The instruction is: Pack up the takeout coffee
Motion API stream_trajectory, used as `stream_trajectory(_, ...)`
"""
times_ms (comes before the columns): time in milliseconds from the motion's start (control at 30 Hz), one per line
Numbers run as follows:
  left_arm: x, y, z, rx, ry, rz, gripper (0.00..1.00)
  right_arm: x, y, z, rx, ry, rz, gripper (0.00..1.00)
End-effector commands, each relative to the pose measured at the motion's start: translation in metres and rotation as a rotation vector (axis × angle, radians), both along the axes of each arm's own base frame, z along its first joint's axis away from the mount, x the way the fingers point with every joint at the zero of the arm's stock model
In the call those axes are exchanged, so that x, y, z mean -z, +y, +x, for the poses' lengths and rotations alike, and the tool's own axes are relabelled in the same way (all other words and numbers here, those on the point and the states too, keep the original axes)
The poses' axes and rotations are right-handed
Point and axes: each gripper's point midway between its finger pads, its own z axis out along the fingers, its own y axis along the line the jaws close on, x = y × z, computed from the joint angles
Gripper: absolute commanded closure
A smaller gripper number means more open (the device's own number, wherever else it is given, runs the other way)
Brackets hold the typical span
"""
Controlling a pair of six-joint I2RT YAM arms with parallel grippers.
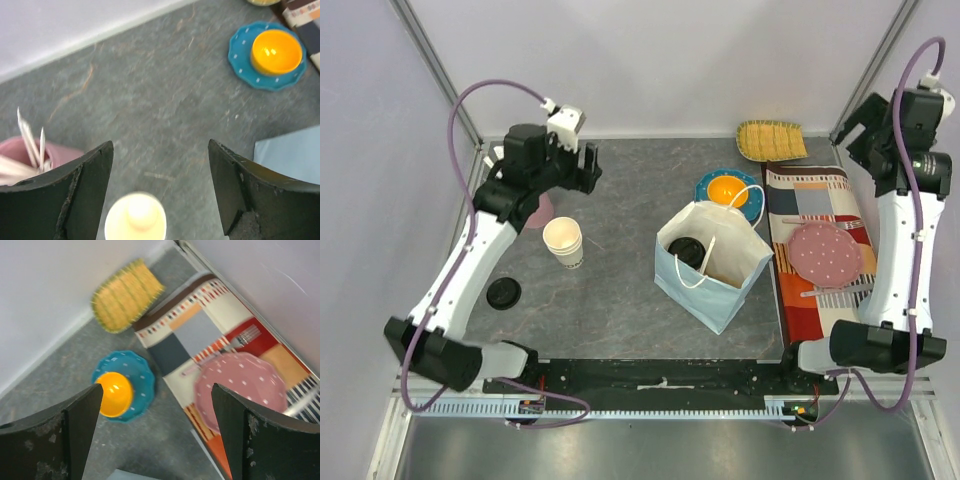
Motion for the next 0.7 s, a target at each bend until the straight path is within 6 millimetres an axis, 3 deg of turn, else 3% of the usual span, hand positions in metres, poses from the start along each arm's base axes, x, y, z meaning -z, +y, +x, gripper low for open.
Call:
stream_trajectory(0, -0.008, 0.035, -0.034, -0.101, -0.062, 0.015, 0.15, 0.036, -0.011, -0.022, 0.013, 0.081, 0.009, 0.02)
stream_trajectory(67, 0.020, 0.049, -0.040, -0.164, -0.011, 0.036, 0.14, 0.030, -0.011, -0.029, 0.019, 0.021, -0.017, 0.02)
stream_trajectory(100, 0.019, 0.053, -0.047, -0.171, -0.023, 0.036, 0.14, 0.053, -0.012, -0.033, 0.020, 0.058, -0.021, 0.02)
stream_trajectory(133, 0.037, 0.056, -0.052, -0.175, 0.008, 0.053, 0.12, 0.044, -0.012, -0.045, 0.034, 0.006, -0.043, 0.02)
stream_trajectory(167, 0.040, 0.058, -0.055, -0.184, 0.011, 0.047, 0.10, 0.060, -0.020, -0.047, 0.080, -0.001, -0.063, 0.02)
stream_trajectory(200, 0.042, 0.060, -0.060, -0.191, 0.010, 0.039, 0.09, 0.049, -0.024, -0.062, 0.121, -0.066, -0.085, 0.02)
stream_trajectory(233, 0.054, 0.059, -0.064, -0.184, 0.038, 0.038, 0.09, 0.050, -0.027, -0.068, 0.152, -0.092, -0.095, 0.02)
stream_trajectory(267, 0.059, 0.059, -0.067, -0.185, 0.053, 0.030, 0.07, 0.066, -0.031, -0.071, 0.182, -0.102, -0.097, 0.02)
stream_trajectory(300, 0.066, 0.059, -0.072, -0.180, 0.067, 0.032, 0.06, 0.058, -0.035, -0.086, 0.225, -0.147, -0.116, 0.02)
stream_trajectory(400, 0.086, 0.058, -0.081, -0.180, 0.127, 0.021, 0.05, 0.074, -0.034, -0.099, 0.217, -0.130, -0.145, 0.02)
stream_trajectory(667, 0.116, 0.047, -0.099, -0.125, 0.212, -0.021, 0.04, 0.102, -0.038, -0.120, 0.261, -0.048, -0.156, 0.02)
